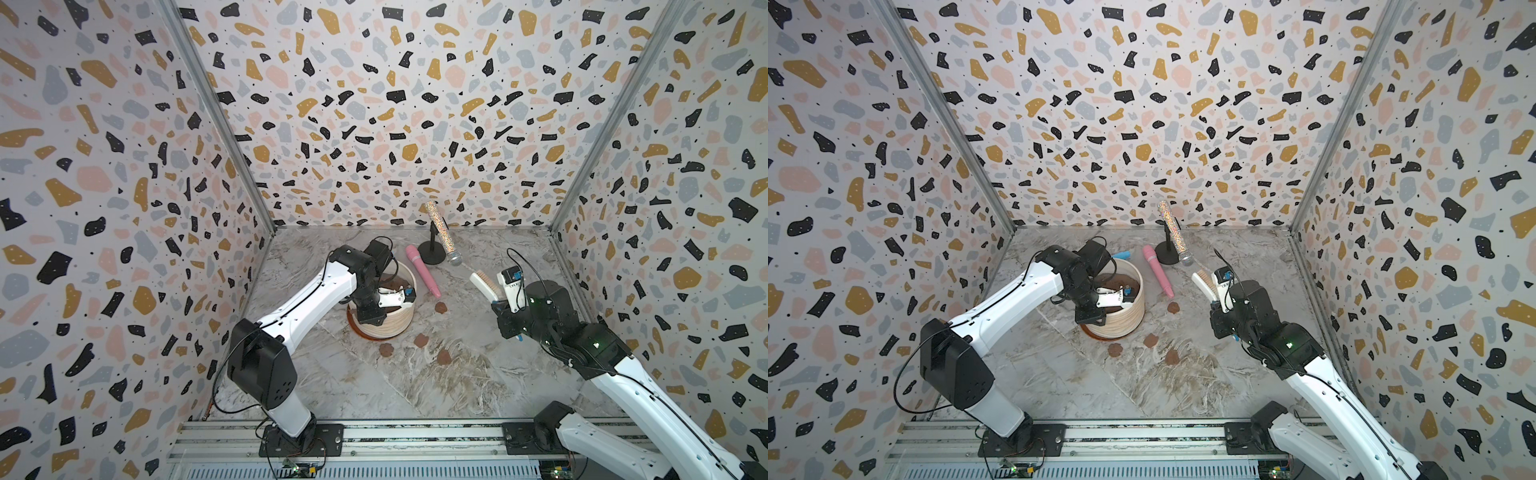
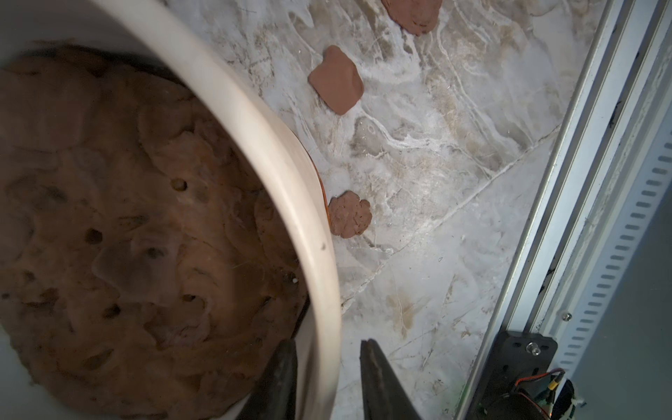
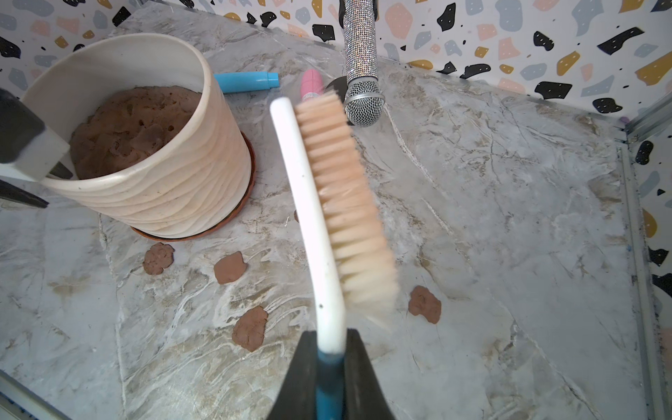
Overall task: Scrub the dried mud off the ceramic pot
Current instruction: Rotate the pot on the tray.
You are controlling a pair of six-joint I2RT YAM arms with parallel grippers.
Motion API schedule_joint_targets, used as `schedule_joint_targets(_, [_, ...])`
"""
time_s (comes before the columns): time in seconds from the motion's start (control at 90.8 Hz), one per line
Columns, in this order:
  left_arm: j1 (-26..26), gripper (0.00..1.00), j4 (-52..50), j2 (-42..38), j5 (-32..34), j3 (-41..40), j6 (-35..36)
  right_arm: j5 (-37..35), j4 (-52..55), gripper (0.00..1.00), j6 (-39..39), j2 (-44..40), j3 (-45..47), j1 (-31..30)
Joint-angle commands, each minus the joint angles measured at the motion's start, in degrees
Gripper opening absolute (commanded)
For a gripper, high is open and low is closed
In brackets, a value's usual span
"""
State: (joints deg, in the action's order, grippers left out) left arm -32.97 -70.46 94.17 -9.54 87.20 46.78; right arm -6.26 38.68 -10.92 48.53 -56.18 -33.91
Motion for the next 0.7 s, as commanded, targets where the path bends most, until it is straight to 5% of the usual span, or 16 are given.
schedule_joint_targets(0.0, [-2.37, 0.2, -2.18, 0.24, 0.82, 0.12, -2.82, 0.02, -2.88, 0.0, 0.61, -0.95, 0.05, 0.07])
schedule_joint_targets(0.11, [-4.33, 0.04, -2.58, 1.5, 1.33, 1.53, -5.53, 1.88, -5.02, 0.0, 1.23, -1.61, 1.47, 0.07])
schedule_joint_targets(0.264, [-6.7, 0.03, -2.82, 3.39, 4.07, 5.12, -11.74, 1.86, -6.64, 0.0, 2.36, -1.78, 2.91, 0.07])
schedule_joint_targets(0.507, [-7.11, 0.0, 1.79, 4.73, 6.18, 9.02, -31.47, 1.33, -6.86, 0.0, 8.97, -2.36, 4.68, 0.07])
schedule_joint_targets(0.694, [-7.11, 0.0, 4.13, 7.61, 2.75, 12.07, -41.64, 20.31, -6.38, 0.0, 24.54, -4.11, 7.68, 0.07])
